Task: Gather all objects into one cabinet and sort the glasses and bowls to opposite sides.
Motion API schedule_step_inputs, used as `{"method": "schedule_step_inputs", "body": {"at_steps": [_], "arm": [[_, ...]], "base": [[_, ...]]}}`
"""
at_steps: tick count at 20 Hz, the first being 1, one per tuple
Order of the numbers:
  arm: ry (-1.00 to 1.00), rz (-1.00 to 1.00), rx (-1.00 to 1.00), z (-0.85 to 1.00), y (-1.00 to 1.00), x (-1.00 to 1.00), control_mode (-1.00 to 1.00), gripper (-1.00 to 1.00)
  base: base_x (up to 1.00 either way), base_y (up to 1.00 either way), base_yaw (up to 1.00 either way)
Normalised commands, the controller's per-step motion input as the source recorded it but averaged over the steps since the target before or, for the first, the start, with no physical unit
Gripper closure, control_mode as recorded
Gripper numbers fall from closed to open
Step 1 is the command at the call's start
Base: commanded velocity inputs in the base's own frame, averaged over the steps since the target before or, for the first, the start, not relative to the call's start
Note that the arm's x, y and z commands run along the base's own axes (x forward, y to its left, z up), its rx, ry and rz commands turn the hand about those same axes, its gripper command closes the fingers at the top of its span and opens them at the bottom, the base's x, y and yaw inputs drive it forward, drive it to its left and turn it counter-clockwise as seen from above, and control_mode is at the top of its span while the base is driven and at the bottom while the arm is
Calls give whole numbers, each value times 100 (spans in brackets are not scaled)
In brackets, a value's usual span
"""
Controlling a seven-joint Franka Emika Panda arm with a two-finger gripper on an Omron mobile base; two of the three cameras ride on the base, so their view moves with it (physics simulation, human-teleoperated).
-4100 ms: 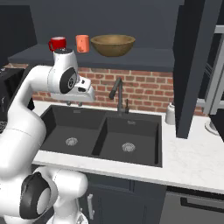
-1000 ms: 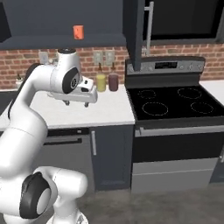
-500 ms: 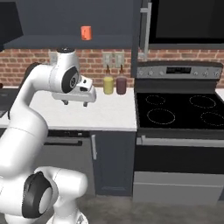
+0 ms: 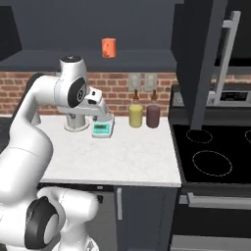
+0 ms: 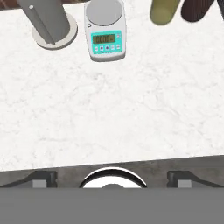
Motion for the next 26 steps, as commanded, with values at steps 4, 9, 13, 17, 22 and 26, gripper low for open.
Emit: {"method": "schedule_step_inputs", "body": {"at_steps": [4,9,13,17,22,26], "arm": [[0,0,0,0,0,0,100,-100],[0,0,0,0,0,0,100,-100],[0,0,0,0,0,0,100,-100],[0,0,0,0,0,0,100,-100],[0,0,0,0,0,0,100,-100],[0,0,0,0,0,0,100,-100]], "base": [[100,62,-2],[32,4,-2],[22,-14,1],[83,-52,4],[3,0,0],[0,0,0]]}}
